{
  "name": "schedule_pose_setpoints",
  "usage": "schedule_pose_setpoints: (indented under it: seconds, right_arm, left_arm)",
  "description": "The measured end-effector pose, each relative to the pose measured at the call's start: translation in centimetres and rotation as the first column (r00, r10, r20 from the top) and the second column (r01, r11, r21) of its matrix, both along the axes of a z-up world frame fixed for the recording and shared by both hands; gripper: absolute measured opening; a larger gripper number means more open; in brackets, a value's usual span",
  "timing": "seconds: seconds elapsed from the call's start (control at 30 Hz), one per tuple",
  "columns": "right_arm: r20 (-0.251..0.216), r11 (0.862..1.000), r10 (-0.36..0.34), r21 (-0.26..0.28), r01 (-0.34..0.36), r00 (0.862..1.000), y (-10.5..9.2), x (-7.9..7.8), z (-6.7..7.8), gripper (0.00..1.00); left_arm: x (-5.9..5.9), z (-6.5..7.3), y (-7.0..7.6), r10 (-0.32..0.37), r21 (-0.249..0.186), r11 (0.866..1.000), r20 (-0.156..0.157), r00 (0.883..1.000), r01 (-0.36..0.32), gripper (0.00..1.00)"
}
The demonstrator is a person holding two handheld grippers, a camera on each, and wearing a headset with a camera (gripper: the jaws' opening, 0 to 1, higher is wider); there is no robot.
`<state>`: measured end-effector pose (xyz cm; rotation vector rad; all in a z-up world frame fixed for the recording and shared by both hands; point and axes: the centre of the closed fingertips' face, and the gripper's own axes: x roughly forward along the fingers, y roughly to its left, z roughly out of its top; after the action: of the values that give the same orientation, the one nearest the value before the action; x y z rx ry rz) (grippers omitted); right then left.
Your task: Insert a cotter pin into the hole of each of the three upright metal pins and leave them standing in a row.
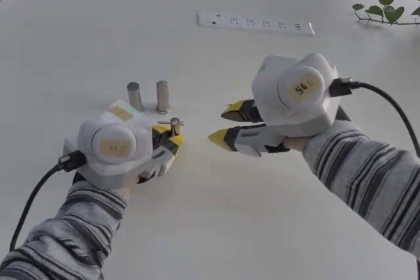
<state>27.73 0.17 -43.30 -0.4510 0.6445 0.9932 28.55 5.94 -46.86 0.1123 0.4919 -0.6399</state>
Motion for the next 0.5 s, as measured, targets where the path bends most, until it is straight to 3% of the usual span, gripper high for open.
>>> schedule_pose_setpoints:
  seconds: [0.33,0.5]
  right_arm:
    - [-0.049,0.991,-0.089,0.097,0.094,0.995,0.3,0.2,0.4,0.27]
    - [-0.06,0.989,-0.101,0.105,0.107,0.993,0.4,0.0,0.2,0.28]
  left_arm:
    - [0.7,0.3,3.0,0.008,0.028,1.0,0.01,1.0,-0.008,0.05]
    - [1.1,0.0,3.9,0.007,0.042,0.999,0.006,1.0,-0.007,0.05]
